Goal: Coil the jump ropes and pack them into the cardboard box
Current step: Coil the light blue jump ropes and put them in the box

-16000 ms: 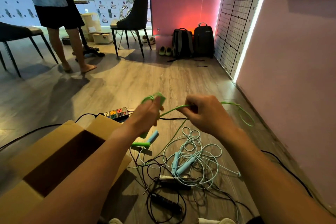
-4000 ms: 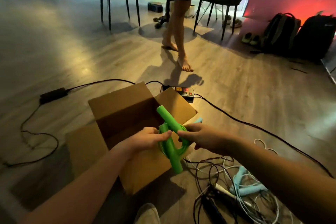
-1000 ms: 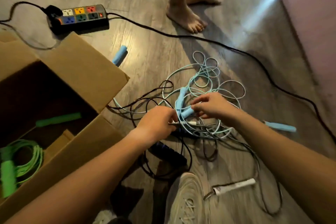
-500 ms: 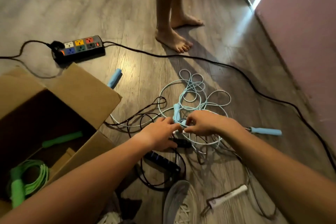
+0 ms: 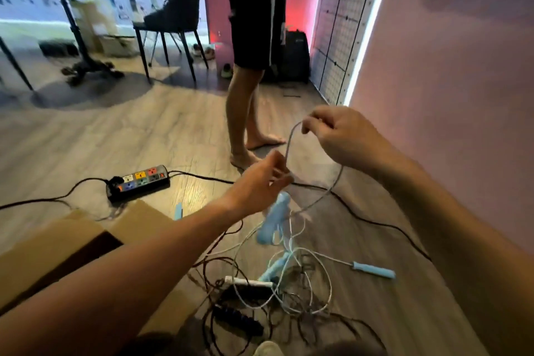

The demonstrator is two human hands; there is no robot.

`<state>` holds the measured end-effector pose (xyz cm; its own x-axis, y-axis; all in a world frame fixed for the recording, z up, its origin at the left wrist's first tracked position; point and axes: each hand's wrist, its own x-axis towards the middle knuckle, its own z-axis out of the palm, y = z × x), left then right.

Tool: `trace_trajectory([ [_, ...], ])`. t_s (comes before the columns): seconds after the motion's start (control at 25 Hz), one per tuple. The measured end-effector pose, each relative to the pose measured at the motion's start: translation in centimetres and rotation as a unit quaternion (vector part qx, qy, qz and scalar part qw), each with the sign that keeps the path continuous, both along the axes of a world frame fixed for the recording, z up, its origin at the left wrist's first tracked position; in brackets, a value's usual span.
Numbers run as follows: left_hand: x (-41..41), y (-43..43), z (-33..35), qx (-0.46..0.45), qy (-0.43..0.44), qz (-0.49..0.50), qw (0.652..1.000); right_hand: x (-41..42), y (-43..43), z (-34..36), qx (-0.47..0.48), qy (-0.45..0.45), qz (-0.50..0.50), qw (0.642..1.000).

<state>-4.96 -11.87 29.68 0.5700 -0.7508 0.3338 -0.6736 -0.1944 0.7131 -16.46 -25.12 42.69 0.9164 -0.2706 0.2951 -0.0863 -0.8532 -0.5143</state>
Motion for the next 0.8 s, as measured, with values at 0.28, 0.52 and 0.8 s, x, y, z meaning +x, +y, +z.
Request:
trace_trajectory([
  [0.28, -7.1, 1.2, 14.6, -0.218, 0.1, -0.016, 0.971, -5.4, 1.4, 14.4, 0.012, -0.296, -0.057, 0.953],
  [0.52, -9.1, 3.9, 16.2, -0.338, 0.199, -0.004, 0.92, -5.0, -1.2, 11.3, -0.01, -0.331, -0.136, 0.934],
  [0.8, -7.1, 5.8, 13.0, -0.299, 0.391, 0.019, 0.87, -2.0, -1.0, 0.2, 0.069, -0.209, -0.168, 0.961],
])
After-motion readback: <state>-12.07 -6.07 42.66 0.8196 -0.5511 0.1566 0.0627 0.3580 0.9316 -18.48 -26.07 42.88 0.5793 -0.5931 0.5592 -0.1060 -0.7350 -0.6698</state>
